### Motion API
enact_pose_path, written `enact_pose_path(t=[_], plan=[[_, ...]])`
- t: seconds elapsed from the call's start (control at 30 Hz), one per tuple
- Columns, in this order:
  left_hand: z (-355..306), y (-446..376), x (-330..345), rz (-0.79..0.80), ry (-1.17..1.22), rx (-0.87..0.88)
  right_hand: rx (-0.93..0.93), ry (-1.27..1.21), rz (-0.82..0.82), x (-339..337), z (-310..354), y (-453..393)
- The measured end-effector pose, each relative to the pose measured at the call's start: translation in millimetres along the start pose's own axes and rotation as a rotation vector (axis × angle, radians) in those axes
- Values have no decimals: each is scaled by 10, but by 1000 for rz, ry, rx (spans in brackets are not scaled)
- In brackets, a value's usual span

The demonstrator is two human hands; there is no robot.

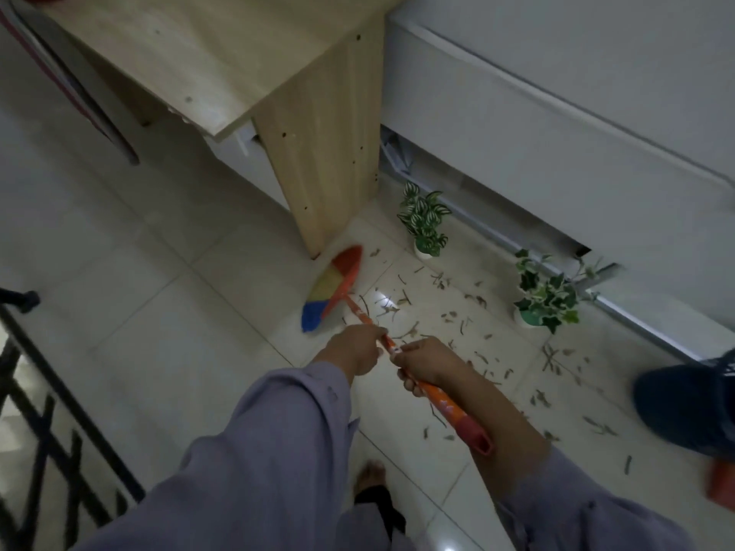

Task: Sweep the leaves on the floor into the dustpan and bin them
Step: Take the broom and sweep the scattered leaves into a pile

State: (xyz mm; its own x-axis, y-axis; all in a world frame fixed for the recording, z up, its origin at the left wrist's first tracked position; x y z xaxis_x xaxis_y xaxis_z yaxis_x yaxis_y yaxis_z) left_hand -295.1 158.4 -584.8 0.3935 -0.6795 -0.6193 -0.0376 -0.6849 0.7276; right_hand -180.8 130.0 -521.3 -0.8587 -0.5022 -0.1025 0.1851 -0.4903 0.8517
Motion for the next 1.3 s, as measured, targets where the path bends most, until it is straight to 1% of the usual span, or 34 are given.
enact_pose_path(t=[0.1,0.2,0.3,0.4,0.47,0.57,0.7,0.83,0.9,1.0,1.13,1.2,1.3], plan=[[-246,51,127,-7,58,19,24,38,3,-154,19,218],[-455,72,-1,-76,127,55,2,88,17,-298,196,416],[-480,6,-252,-148,119,64,-58,95,25,-400,386,457],[-433,-120,-395,-171,53,76,-82,11,12,-414,466,294],[-417,-201,-396,-159,21,93,-55,-67,5,-376,418,138],[-455,-274,-228,-88,-12,109,-11,-137,-18,-381,239,-13],[-725,-175,148,-3,-67,134,56,-168,-56,-572,-189,86],[-1098,101,296,-68,-157,186,105,-141,-49,-765,-598,461],[-1264,258,338,-89,-154,232,108,-100,-38,-856,-716,684],[-1419,435,349,-108,-109,287,55,-53,-38,-983,-755,931],[-1399,483,215,-214,-63,264,6,-76,-46,-1006,-682,917],[-1346,439,253,-192,-93,226,2,-115,-48,-969,-665,808],[-1300,334,387,-104,-152,181,6,-170,-63,-941,-747,669]])
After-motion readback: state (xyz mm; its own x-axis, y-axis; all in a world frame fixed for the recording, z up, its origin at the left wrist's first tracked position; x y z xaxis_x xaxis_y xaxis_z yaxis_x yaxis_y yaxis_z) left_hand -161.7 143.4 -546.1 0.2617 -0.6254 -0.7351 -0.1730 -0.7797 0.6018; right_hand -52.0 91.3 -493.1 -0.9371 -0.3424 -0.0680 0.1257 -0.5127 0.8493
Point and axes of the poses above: each hand's wrist, its own y-axis away from the middle knuckle, its own x-axis out of the palm, z = x × y, the point moved 10 cm from there along -y, towards the middle knuckle, and after that the axes turned 5 degrees about -x, right-handed, at the moved point
